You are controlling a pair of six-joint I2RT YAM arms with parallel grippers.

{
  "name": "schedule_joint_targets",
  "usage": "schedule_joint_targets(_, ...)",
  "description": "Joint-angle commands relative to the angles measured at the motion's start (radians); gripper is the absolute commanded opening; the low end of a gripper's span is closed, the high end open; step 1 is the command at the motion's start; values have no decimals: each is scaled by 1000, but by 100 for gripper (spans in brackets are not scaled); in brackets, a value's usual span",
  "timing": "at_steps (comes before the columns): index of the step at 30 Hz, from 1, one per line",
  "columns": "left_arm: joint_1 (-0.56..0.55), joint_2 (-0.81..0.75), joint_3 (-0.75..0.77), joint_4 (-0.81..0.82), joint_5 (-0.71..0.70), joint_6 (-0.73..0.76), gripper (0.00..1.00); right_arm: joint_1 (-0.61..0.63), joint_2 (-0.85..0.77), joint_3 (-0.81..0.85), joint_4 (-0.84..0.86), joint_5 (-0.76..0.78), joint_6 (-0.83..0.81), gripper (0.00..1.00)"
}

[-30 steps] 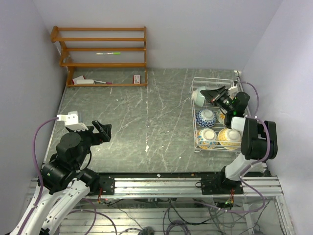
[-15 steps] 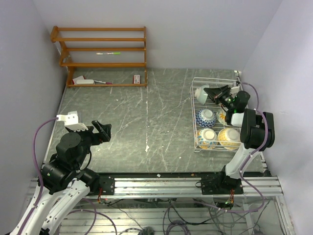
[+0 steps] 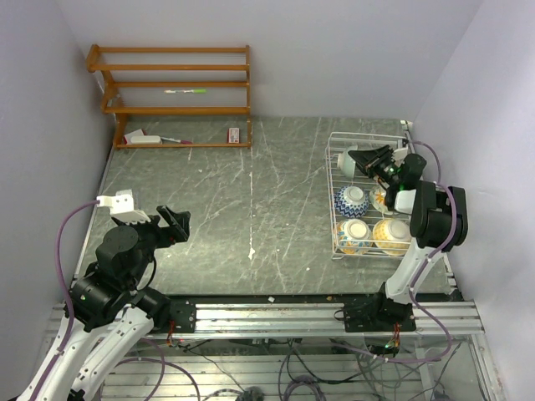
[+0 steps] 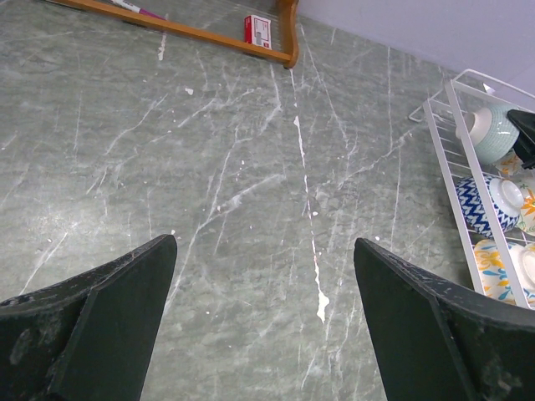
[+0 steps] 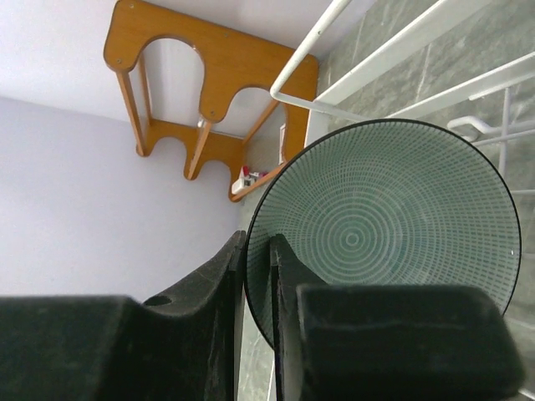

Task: Load the bowls into the dish rack

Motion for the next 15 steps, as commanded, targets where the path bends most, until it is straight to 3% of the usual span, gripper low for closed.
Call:
schedule_joint_targets(1, -8, 0, 29, -1, -18, -5, 98, -24, 2, -58, -130, 47, -57, 14)
schedule_joint_targets(3, -8, 2, 30, 0, -16, -4, 98, -34, 20, -93, -38, 28, -8, 12)
schedule_joint_targets(6, -8, 6, 30, 0, -16, -3, 98, -39, 99, -109, 236, -35, 192, 1)
schedule_joint_targets(9, -8, 5, 30, 0, -16, -3, 98, -37, 145, -96, 414, -62, 323, 0)
schedule_joint_targets(11, -8, 5, 29, 0, -17, -4, 98, -33, 126, -90, 396, -52, 318, 0)
schedule_joint_targets(15, -8, 4, 30, -1, -19, -5, 98, -18, 55, -59, 176, -21, 204, 0)
